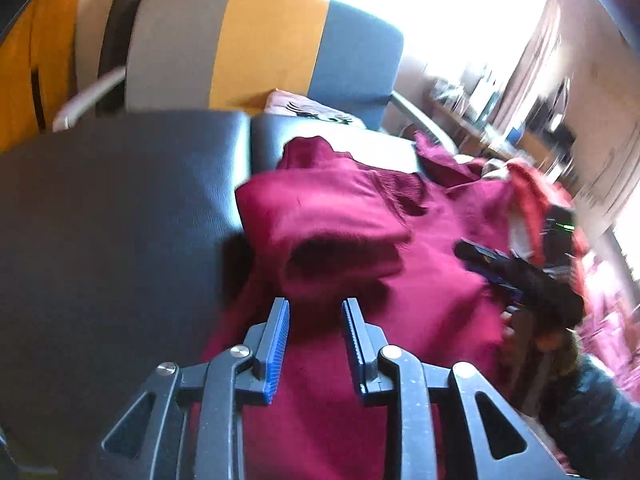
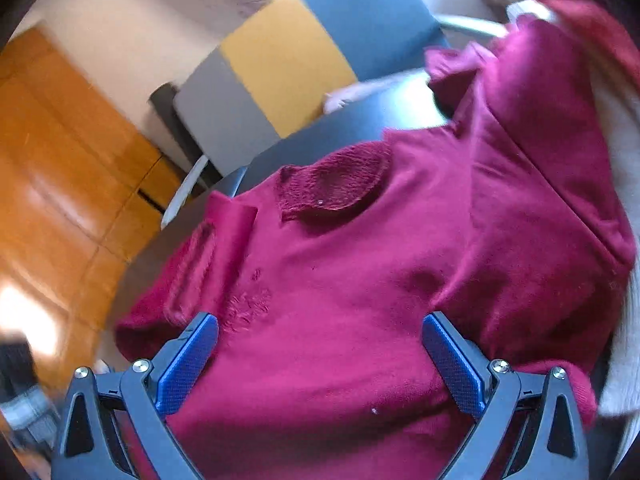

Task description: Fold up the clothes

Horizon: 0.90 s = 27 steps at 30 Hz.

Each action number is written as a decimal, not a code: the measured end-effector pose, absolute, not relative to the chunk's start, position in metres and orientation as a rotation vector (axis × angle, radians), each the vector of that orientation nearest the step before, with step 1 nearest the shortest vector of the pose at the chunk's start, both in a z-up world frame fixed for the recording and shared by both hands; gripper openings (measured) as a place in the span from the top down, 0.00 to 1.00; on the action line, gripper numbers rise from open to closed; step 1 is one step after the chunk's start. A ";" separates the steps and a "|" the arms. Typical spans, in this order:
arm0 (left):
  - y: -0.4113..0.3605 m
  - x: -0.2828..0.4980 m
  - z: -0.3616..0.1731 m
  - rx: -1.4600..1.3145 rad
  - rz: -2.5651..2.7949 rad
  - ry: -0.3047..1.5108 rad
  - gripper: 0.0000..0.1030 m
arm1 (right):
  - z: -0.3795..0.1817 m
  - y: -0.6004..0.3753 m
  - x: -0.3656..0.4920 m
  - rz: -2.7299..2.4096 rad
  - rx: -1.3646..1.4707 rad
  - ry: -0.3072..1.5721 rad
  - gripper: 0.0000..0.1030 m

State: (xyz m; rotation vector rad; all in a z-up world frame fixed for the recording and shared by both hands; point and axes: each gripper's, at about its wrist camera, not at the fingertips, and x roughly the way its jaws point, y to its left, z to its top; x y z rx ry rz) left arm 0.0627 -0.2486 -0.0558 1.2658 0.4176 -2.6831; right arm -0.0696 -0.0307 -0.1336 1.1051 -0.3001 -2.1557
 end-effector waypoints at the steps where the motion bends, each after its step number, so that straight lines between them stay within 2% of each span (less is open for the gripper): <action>1: -0.250 0.056 -0.058 1.279 -2.668 0.388 0.73 | -0.134 -0.033 -0.068 -2.158 1.080 -0.281 0.00; 4: -0.256 0.038 -0.065 1.312 -2.617 0.316 0.73 | -0.141 -0.020 -0.069 -2.131 1.051 -0.325 0.00; 7: -0.266 0.028 -0.072 1.327 -2.575 0.320 0.73 | -0.144 -0.012 -0.067 -2.107 1.013 -0.359 0.00; 14: -0.294 0.025 -0.069 1.298 -2.596 0.491 0.72 | -0.148 -0.011 -0.060 -2.097 0.983 -0.367 0.00; 22: -0.311 0.016 -0.083 1.339 -2.559 0.484 0.72 | -0.149 -0.018 -0.064 -2.098 0.979 -0.367 0.00; 27: -0.337 0.032 -0.080 1.268 -2.578 0.616 0.72 | -0.147 -0.010 -0.061 -2.100 0.978 -0.369 0.00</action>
